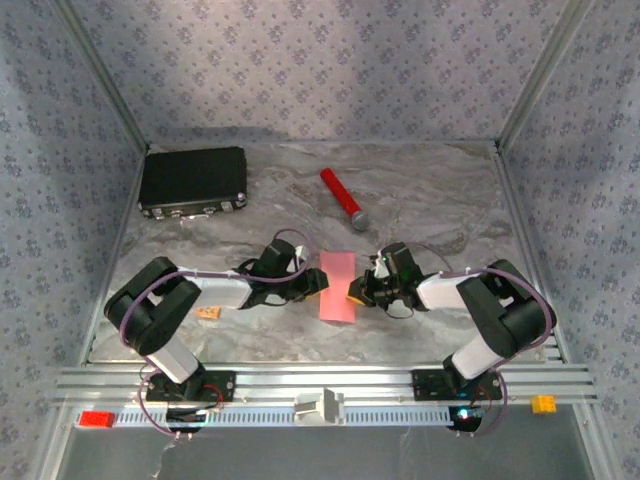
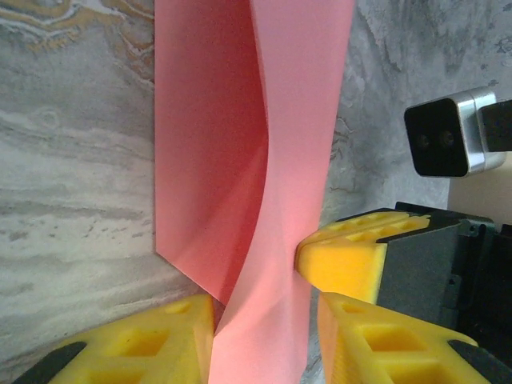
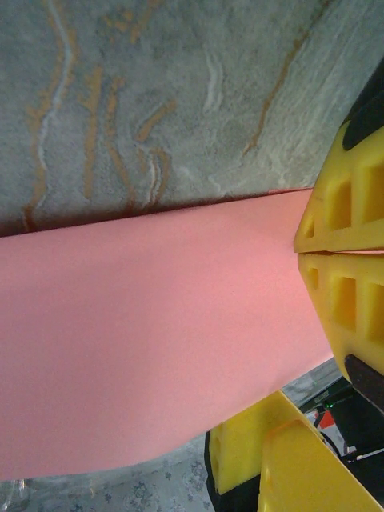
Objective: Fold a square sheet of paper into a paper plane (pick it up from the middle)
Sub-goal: Third fold the triangle at the center of the table.
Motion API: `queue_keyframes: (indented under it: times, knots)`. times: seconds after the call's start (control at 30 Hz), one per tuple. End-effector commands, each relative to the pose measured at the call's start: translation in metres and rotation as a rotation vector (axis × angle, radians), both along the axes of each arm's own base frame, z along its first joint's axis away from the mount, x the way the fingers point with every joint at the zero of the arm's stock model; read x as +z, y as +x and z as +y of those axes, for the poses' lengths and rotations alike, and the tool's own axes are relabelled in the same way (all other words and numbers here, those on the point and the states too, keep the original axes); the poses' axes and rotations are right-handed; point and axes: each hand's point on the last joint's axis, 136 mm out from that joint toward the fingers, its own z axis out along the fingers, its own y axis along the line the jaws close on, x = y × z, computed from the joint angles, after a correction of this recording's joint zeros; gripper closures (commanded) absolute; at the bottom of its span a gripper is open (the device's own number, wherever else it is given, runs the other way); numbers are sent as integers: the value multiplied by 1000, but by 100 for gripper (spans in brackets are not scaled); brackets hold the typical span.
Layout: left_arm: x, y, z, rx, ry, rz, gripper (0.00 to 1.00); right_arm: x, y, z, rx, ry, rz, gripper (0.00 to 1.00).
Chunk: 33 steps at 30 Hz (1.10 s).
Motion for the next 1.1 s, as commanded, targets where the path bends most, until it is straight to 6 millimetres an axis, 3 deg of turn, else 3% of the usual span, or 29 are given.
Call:
queue_keyframes:
  times: [0.0,0.47,0.73,1.07]
  knots:
    - [6,4,-4,-1,-49,-11,62,-28,-1,-20,-75,-104,50,90]
    - [3,5,-3,3,-63,1,67,-25,0,-19,-79,-98,45,90]
    - [-10,-1,0,-3,-20,50,76,-19,3,-16,-79,-79,28,89]
    - [-11,-1,1,-3,-22,58,87,-8,6,-11,-69,-48,-6,87]
